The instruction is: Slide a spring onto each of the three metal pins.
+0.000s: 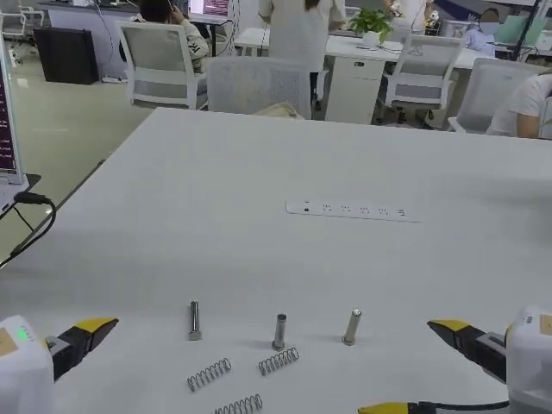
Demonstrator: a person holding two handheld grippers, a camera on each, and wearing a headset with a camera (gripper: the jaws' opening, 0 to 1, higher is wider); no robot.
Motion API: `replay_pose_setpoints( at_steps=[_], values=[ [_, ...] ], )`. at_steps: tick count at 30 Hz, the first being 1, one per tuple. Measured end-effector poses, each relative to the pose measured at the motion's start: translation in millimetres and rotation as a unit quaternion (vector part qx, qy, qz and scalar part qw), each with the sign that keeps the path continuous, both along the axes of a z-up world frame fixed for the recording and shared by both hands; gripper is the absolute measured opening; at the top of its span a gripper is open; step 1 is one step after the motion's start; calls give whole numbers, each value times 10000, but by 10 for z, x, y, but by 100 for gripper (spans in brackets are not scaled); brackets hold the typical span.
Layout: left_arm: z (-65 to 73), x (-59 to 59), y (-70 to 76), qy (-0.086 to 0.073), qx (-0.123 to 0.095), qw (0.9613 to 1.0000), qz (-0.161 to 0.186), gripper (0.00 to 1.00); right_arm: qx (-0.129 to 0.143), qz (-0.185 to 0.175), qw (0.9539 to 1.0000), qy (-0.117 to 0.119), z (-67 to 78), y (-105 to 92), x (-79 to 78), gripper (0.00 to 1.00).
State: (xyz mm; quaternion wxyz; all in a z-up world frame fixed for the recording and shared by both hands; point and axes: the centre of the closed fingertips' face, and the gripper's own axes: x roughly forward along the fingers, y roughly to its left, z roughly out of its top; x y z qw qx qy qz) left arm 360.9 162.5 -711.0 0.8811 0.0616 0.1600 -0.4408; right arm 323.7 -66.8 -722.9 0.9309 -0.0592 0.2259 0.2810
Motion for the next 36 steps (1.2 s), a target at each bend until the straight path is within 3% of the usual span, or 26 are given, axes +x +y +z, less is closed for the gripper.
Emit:
replay_pose_setpoints(
  at_steps=[36],
  values=[
    [-13,76,26,1,28,10000,57,95,-89,-10,10000,36,-29,-15,-2,96]
  ],
)
